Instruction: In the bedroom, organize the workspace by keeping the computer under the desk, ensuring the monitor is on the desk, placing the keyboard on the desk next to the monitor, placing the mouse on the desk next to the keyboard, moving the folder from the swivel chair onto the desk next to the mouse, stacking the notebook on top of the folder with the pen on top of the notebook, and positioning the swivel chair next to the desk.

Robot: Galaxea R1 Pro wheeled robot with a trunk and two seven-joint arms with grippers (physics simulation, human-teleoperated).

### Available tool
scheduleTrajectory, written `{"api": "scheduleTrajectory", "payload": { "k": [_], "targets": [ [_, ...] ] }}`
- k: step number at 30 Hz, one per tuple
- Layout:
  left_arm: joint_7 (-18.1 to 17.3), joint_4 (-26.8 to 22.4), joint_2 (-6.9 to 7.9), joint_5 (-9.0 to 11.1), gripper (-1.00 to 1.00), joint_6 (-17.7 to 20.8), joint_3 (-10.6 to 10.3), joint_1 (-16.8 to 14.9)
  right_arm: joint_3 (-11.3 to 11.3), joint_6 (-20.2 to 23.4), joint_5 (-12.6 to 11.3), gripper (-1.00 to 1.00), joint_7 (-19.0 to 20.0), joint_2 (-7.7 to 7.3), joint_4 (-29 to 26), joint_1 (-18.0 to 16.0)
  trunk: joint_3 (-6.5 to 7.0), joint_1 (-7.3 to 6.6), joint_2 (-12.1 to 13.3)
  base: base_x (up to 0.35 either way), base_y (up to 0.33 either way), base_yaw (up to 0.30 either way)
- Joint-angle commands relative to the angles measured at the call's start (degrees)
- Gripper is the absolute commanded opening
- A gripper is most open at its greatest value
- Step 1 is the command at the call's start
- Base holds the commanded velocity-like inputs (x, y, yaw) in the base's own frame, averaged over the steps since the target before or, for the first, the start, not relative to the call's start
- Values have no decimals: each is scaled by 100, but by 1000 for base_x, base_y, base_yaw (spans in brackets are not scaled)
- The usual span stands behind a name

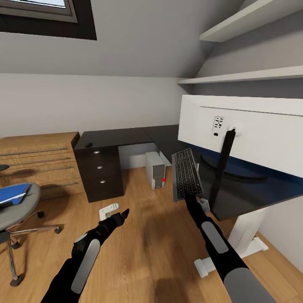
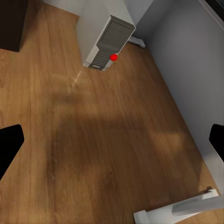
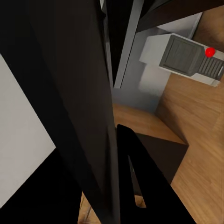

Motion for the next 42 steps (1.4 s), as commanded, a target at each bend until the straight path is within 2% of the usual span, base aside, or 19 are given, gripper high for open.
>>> {"api": "scheduleTrajectory", "payload": {
  "k": [1, 5, 32, 35, 36, 37, 38, 39, 41, 42],
  "targets": [
    [52, -10, 1, 61, 100, 22, -5, -1, -30, -11, -10, -100, 24, -8, 3, -7, -5, 0, -2, 0, 0, 0],
    [52, -5, 1, 64, 100, 20, -5, -1, -30, -9, -51, -100, 220, -9, 3, -6, -5, 0, -2, 0, 0, 0],
    [53, 5, -8, 61, 100, 18, -5, -1, -24, 9, -70, -100, 235, 3, 9, 2, -5, 0, -2, 0, 0, 0],
    [52, 43, -8, 61, 100, 18, -5, -1, -22, 44, -144, -100, 240, 11, 4, 2, -5, 0, -2, 0, 0, 0],
    [52, 48, -8, 61, 100, 18, -5, -1, -22, 88, -222, -100, 242, 13, 4, 2, -5, 0, -2, 0, 0, 0],
    [52, 55, -8, 61, 100, 18, -5, -1, -25, 251, -533, -100, 243, 14, 5, 2, -5, 0, -2, 0, 0, 0],
    [52, 59, -8, 61, 100, 18, -5, -1, -28, 565, -1234, -100, 239, 2, 6, 2, -5, 0, -2, 0, 0, 0],
    [52, 62, -8, 61, 100, 18, -5, -1, -29, 677, -1501, -100, 240, -2, 5, 4, -5, 0, -2, 0, 0, 0],
    [52, 64, -8, 61, 100, 18, -5, -1, -30, 826, -1881, -100, 242, -11, 4, 8, -5, 0, -2, 0, 0, 0],
    [53, 65, -8, 61, 100, 18, -5, -1, -30, 861, -1975, -100, 243, -15, 3, 9, -5, 0, -2, 0, 0, 0]
  ]
}}
